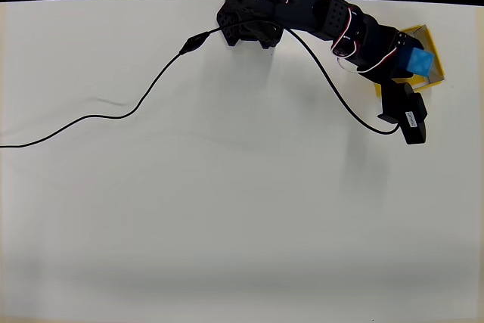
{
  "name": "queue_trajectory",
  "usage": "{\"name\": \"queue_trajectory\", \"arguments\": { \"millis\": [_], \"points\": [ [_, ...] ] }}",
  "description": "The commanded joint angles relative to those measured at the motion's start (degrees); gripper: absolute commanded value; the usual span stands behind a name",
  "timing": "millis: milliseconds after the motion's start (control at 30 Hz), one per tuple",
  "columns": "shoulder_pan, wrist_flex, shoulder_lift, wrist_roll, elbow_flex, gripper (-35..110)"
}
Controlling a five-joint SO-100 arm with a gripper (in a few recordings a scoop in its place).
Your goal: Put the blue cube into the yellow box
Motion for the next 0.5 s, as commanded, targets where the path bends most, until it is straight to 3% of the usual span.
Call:
{"name": "queue_trajectory", "arguments": {
  "millis": [0, 233, 467],
  "points": [
    [-2.0, 0.2, 1.2, -0.4, -4.8, 24],
    [-2.2, 0.1, 1.0, -0.9, -4.9, 34],
    [-1.8, -0.8, 1.4, -3.5, -6.5, 32]
  ]
}}
